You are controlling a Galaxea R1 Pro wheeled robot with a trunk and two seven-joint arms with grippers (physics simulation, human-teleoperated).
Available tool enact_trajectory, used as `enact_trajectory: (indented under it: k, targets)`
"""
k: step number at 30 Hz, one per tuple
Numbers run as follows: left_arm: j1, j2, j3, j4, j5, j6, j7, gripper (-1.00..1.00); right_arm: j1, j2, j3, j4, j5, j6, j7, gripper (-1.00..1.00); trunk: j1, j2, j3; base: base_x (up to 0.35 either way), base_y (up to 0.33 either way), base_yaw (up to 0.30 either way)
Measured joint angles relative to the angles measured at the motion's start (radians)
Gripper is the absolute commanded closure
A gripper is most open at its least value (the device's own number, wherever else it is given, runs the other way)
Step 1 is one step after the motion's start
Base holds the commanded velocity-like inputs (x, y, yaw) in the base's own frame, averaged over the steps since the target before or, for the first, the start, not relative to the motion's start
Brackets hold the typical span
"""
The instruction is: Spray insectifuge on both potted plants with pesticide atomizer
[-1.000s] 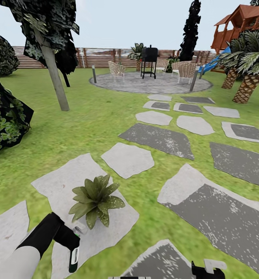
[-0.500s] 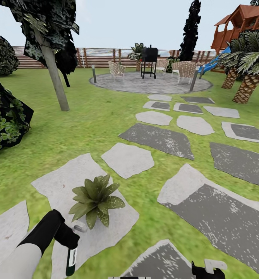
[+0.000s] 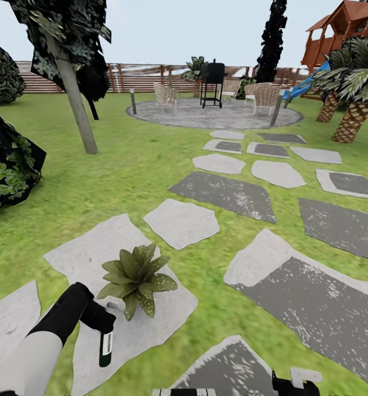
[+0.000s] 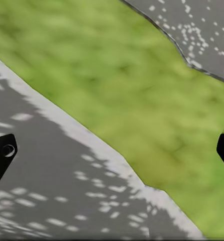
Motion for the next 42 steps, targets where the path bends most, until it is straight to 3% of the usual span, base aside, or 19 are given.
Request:
enact_trajectory:
  k: [11,31,42]
  targets:
    - [0.012,0.0,0.0,-0.005,0.001,0.001,0.0,1.0,0.0,0.0,0.0,0.0,0.0,0.0,0.001,-1.0,0.005,-0.003,-0.026,0.0,0.0,0.0]
    - [0.022,0.002,0.001,0.014,0.003,-0.016,0.004,1.0,0.0,0.003,0.0,0.0,0.0,0.0,0.001,-1.0,0.005,-0.003,0.003,0.0,0.0,0.0]
    - [0.022,-0.018,0.002,0.015,0.002,-0.017,0.007,1.0,0.0,0.003,0.0,0.0,0.0,0.0,0.0,-1.0,0.005,-0.003,0.003,-0.08,0.055,0.0]
